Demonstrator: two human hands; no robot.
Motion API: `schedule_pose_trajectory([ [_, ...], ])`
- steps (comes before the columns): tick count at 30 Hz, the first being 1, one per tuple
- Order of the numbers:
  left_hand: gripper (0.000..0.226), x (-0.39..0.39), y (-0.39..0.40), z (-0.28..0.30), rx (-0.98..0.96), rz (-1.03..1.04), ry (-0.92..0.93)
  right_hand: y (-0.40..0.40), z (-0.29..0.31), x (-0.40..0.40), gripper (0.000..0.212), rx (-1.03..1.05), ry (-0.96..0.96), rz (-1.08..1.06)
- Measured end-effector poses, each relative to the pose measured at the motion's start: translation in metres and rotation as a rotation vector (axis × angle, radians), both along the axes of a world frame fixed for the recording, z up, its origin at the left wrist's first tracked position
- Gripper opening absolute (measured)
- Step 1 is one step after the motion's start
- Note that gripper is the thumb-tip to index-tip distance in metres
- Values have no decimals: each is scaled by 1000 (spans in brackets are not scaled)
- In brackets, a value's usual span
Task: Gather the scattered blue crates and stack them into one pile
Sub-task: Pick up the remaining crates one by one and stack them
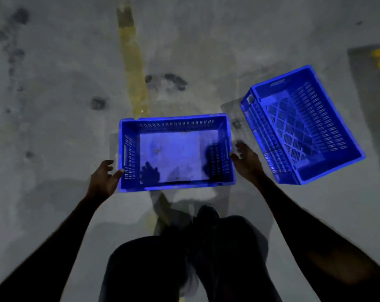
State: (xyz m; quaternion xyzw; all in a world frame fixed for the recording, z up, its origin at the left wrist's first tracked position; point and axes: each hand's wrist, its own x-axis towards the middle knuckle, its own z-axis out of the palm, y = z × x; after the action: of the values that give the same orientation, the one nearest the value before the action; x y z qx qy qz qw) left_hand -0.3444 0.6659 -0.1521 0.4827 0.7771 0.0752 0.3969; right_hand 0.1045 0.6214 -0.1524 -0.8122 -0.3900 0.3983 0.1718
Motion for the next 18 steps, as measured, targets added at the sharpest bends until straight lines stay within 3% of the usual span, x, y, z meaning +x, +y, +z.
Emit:
schedule_pose_trajectory([
  [6, 57, -20, 6, -124, -58, 34, 31, 7, -130, 25, 63, -159, -13, -16],
  [11, 54, -29, 2, -157, -38, 41, -47, 1, -184, 29, 50, -160, 58, 15],
  [15, 52, -40, -4, -129, -9, 73, -123, -5, -161, 33, 54, -87, 103, -36],
  [18, 56, -45, -12, -83, 8, 83, -167, -9, -99, 34, 61, -41, 99, -99],
])
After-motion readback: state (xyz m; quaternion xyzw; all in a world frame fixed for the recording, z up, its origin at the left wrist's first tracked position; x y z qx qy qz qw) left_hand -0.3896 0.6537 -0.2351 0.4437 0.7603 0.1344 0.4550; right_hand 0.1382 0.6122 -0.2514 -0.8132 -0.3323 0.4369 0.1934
